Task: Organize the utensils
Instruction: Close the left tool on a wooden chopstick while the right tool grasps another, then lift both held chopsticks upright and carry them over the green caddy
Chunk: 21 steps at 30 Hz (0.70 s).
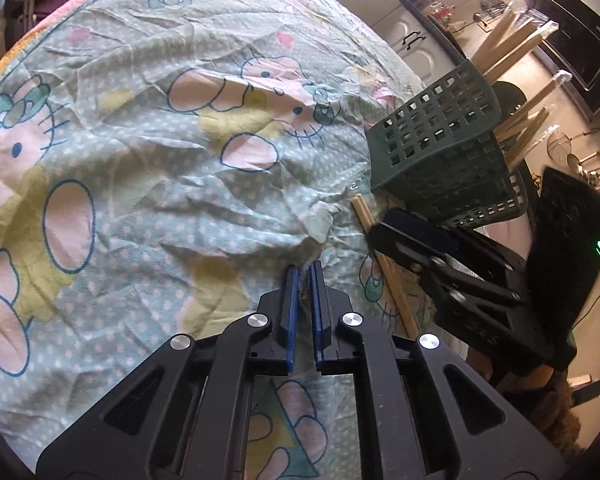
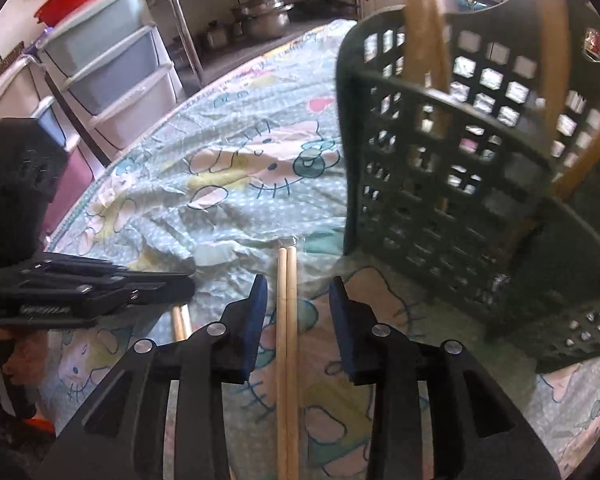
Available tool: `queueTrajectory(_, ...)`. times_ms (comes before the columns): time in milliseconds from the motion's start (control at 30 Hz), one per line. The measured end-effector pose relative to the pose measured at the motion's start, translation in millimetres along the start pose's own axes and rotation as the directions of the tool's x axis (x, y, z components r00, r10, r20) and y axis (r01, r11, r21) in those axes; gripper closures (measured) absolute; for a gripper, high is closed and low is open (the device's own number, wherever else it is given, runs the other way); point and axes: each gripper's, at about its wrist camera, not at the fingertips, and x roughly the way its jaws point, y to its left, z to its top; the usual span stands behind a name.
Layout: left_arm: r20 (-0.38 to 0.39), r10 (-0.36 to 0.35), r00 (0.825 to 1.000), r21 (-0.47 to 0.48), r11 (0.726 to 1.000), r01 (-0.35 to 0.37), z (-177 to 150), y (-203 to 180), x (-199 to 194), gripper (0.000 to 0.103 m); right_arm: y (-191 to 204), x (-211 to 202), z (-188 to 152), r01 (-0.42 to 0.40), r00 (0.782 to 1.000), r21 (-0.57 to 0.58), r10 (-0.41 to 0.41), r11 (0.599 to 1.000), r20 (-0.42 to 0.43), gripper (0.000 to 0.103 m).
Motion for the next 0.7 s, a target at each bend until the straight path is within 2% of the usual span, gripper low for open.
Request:
queueTrajectory(67,0.014,0.012,1.0,0.022,1.0,-0.012,-2.2,-0.2,-3.2,0.101,1.1,5.5,3.2,0.0,1.0,0.006,0.0,1.0,-0.004,0.071)
queueTrajectory(100,0.02,0.015,1.0,0.027,1.0,-0.016,-2.9,0.1,-5.0,0.101,2.1,6.5,4.0,0.007,1.0,0.003,-0.007,1.0,-0.001,0.075)
queueTrajectory(133,0.025,0.018,1.0,0.031,0.999,-0.018,-3.9,0.1,-6.5,0.102,3.4,6.8,4.3,0.018,1.0,-0.002,-0.018,1.0,0.004,0.087)
queueTrajectory(167,0.036,0.026,0.999,0.037,0.999,-0.027,-4.8,0.2,-9.2,0.102,3.6,6.6,4.7,0.019,1.0,-0.002,-0.019,1.0,0.006,0.092)
queueTrajectory(433,0.093,0.012,0.996,0.063,0.998,-0.018,-2.8,0.7,-26.9,0.102,10.8,-26.6,7.8,0.016,0.994,-0.004,-0.016,1.0,0.112,0.092)
queueTrajectory(700,0.155,-0.032,0.987,0.152,0.988,0.008,3.9,-39.7,-55.2,0.103,4.3,-87.8,1.4,0.048,0.965,0.008,-0.048,0.999,0.257,0.092)
